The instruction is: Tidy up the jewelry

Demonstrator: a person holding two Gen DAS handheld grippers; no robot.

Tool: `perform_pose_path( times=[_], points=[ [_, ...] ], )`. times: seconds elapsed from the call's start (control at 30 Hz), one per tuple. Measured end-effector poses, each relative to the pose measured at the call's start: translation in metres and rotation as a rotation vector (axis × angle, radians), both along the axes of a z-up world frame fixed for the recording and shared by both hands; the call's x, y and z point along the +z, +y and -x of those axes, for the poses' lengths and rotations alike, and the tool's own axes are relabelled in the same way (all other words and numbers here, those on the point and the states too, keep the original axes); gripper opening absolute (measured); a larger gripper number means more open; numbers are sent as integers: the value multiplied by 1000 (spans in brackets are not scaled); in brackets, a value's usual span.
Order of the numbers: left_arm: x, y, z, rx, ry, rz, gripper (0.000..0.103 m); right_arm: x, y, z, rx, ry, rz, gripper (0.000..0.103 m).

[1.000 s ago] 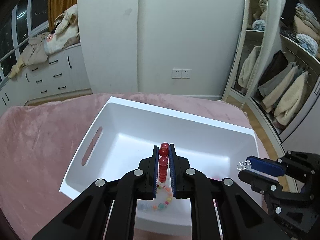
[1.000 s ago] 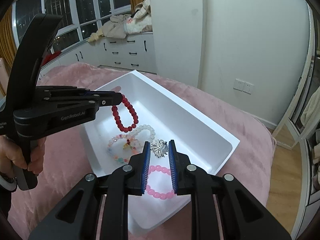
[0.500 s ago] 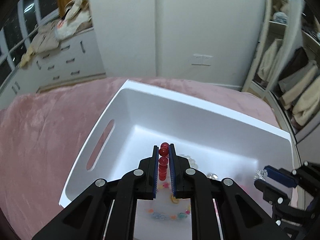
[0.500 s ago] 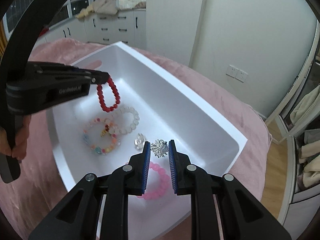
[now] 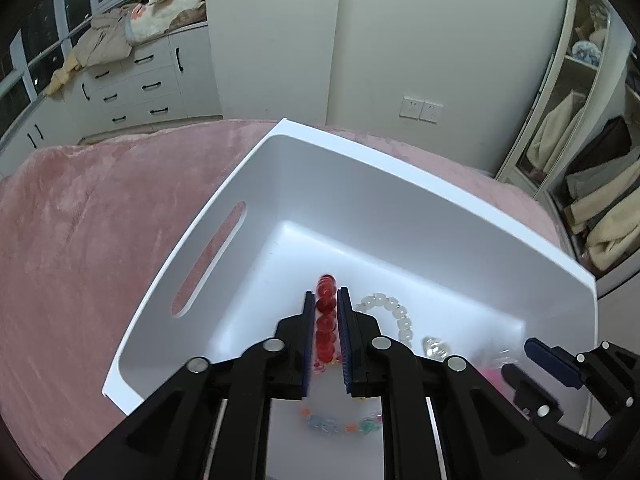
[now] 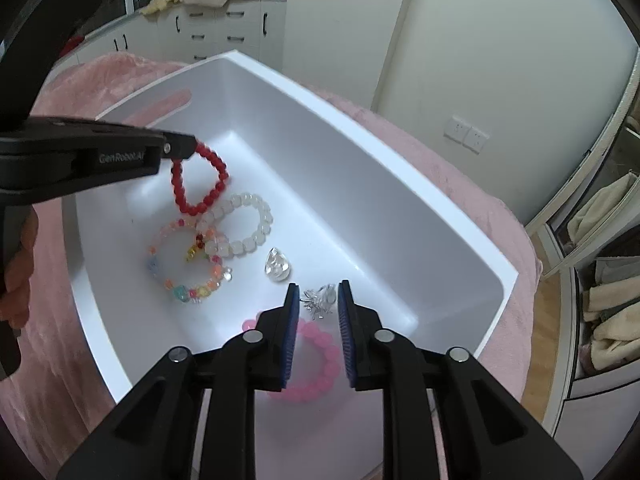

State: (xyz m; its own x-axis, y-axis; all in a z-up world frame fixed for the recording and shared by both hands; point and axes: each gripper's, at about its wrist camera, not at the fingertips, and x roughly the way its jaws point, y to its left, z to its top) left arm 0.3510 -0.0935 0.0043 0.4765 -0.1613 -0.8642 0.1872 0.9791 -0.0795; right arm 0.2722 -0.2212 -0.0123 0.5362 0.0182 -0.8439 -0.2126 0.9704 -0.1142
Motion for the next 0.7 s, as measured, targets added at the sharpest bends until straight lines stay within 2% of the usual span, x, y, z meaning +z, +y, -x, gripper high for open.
perform_pose_path(
  times=[0.03,0.07,0.1,0.23,0.3,0.47,0.57,0.7],
  points=[
    [1,1,0,3,0,2,31,1,1,1,-2,-5,-6,35],
    [4,0,0,7,-6,-2,44,2,3,1,-1,-12,-4,40],
    [7,0,1,8,-15,-3,49,5,4,1,1,-17,-2,41],
    [22,-1,5,2,-62,2,59,19,8,6,8,-74,2,57],
    [33,1,8,7,-96,9,68,28,7,10,4,-108,-14,64],
    [67,6,22,8,-193,33,81,56,4,20,-4,-187,-45,70],
    [87,7,34,-6,-261,20,87,75,0,31,-9,-233,-75,81],
    [115,16,54,6,-357,38,93,104,-2,48,0,-308,-104,82]
  ],
)
